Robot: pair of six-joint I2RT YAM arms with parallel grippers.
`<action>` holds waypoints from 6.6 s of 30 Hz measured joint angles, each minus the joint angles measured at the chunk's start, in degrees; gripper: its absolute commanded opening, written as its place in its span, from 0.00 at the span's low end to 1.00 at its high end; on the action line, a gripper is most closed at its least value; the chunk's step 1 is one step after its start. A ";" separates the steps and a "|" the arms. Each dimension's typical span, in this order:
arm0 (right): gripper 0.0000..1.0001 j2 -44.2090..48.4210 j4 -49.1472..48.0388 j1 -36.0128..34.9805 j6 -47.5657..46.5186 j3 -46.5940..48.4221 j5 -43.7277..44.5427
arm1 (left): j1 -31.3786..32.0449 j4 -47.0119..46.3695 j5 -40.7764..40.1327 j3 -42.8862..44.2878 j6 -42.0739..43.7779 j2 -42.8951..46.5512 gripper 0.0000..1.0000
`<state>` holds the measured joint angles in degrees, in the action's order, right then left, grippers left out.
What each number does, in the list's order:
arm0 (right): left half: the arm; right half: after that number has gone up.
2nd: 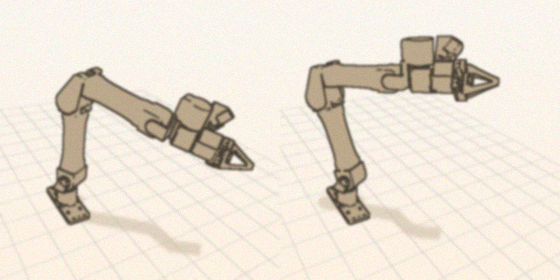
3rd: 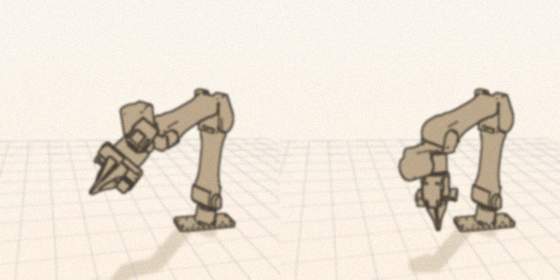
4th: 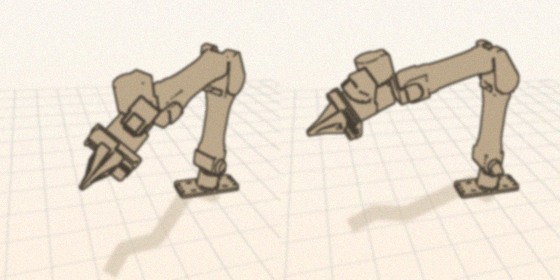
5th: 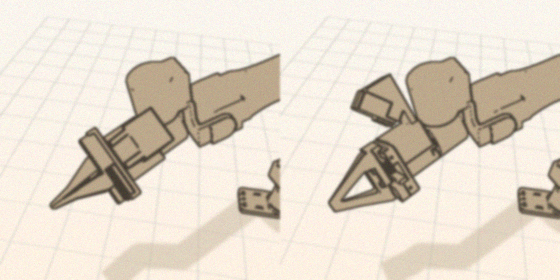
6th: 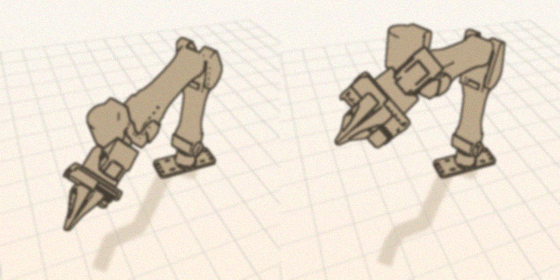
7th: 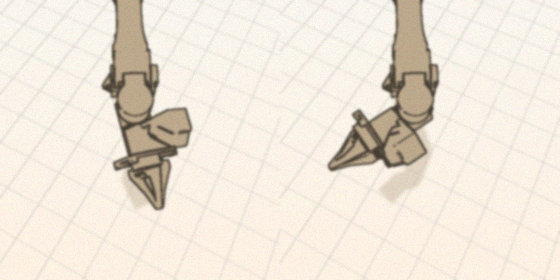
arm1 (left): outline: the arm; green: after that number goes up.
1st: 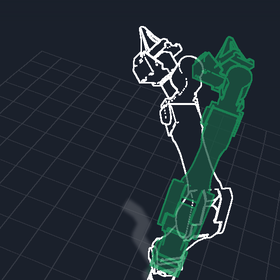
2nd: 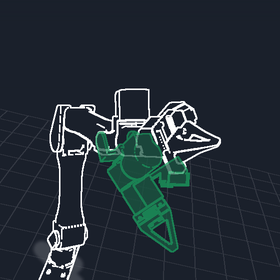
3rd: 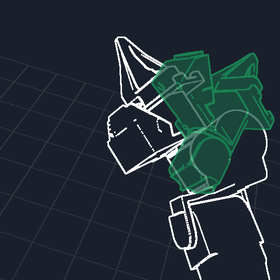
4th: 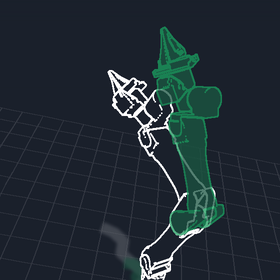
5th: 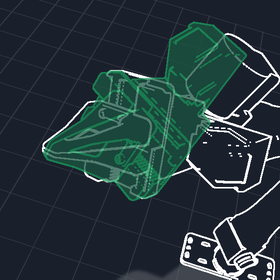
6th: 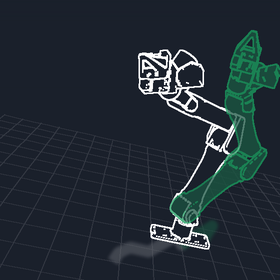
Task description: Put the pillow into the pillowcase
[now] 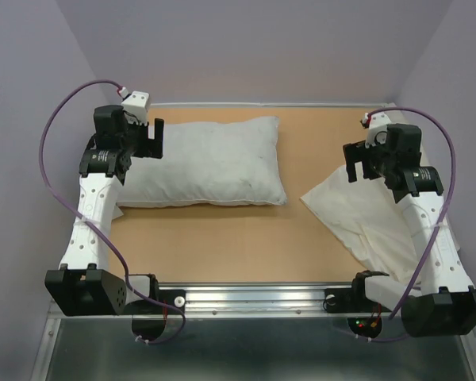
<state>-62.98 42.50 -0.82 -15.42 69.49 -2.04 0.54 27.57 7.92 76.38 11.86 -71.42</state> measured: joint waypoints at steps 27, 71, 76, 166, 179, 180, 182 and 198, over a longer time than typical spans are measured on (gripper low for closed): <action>1.00 -16.28 11.39 5.31 -2.43 0.37 -1.62 | 21.53 13.49 19.50 35.76 42.80 -43.01 0.96; 0.84 -59.36 4.44 -16.63 -1.90 33.86 -8.70 | 5.70 12.37 26.05 -2.71 44.06 -15.61 0.92; 0.81 -46.73 4.85 -16.74 -4.35 24.72 -12.31 | 5.14 14.19 25.64 0.35 42.62 -17.07 0.92; 0.00 -18.64 0.61 -11.23 7.87 12.17 -24.79 | 35.63 26.36 30.56 3.93 41.24 -14.64 0.00; 0.00 -12.50 0.72 -11.23 5.05 6.40 -32.02 | 40.50 23.06 32.22 22.05 34.73 -32.22 0.00; 0.00 -12.48 0.79 -11.23 4.96 6.40 -32.30 | 41.29 22.56 32.54 22.40 33.31 -33.05 0.00; 0.01 -12.46 0.87 -11.23 4.68 6.38 -32.74 | 41.88 21.70 32.61 23.63 30.77 -34.45 0.00; 0.01 -11.43 2.10 -11.19 0.33 -3.32 -25.77 | 30.01 -16.92 14.16 12.24 -3.93 -32.76 0.34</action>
<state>-74.41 44.60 -12.01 -15.09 66.17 -27.81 30.55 10.66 22.09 88.62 7.92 -104.18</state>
